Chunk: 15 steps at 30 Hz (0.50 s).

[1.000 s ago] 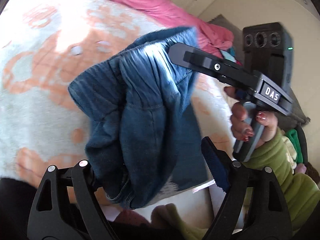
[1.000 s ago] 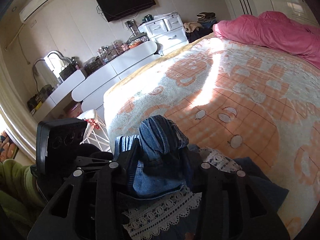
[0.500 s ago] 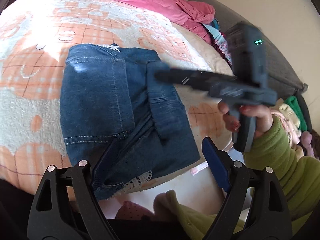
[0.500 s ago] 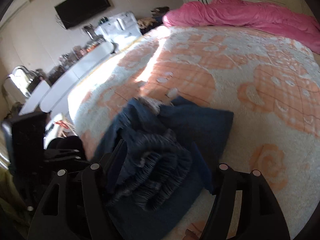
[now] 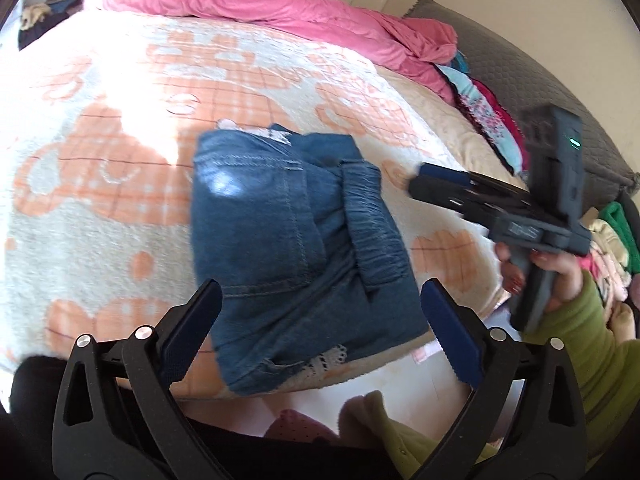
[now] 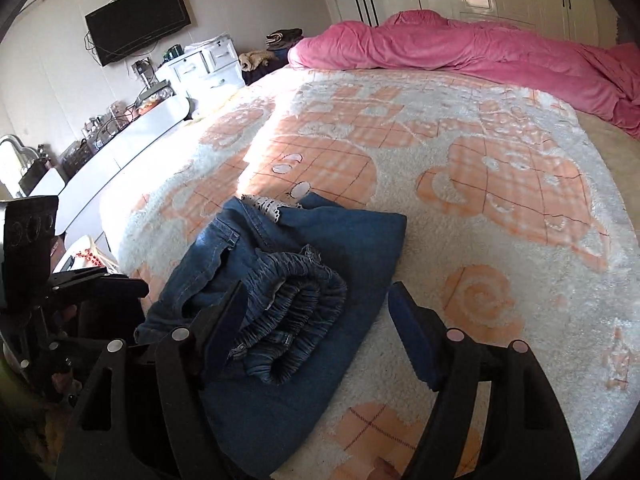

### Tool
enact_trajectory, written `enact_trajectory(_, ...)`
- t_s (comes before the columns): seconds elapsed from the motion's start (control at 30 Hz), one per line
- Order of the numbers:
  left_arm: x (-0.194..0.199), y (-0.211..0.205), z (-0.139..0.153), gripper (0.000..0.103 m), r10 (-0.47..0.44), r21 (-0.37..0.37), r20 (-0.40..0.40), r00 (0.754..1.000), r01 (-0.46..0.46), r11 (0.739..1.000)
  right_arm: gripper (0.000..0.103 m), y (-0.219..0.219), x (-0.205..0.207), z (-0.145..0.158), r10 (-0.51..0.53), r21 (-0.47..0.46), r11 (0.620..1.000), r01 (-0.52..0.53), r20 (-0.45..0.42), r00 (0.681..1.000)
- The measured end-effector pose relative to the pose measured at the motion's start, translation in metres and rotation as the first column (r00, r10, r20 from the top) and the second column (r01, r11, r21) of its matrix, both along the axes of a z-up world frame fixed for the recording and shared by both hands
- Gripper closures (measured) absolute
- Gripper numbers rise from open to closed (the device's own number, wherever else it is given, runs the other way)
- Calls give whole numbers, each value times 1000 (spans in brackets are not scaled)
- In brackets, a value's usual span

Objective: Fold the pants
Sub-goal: 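Fold the lifted waistband over the denim legs with the right tool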

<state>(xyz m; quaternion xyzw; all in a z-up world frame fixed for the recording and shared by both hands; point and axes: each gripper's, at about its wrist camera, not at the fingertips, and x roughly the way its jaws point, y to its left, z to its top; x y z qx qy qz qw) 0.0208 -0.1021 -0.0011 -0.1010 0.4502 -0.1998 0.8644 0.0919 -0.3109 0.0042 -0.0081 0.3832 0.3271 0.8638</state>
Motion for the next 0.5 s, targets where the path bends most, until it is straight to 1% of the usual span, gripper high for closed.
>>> enact_trajectory(0.13, -1, 2, 7, 10, 32, 61, 21, 999, -33, 998, 27, -7, -19, 8, -12, -6, 1000, 12, 40, 999)
enact_trajectory(0.33, 2, 7, 11, 10, 67, 89, 40, 997, -71, 994, 27, -16, -49, 16, -35, 5, 999, 35, 100, 994)
enact_trajectory(0.5, 7, 16, 10, 10, 97, 93, 35, 995, -99, 991, 27, -13, -73, 18, -10, -22, 1000, 14, 138, 990)
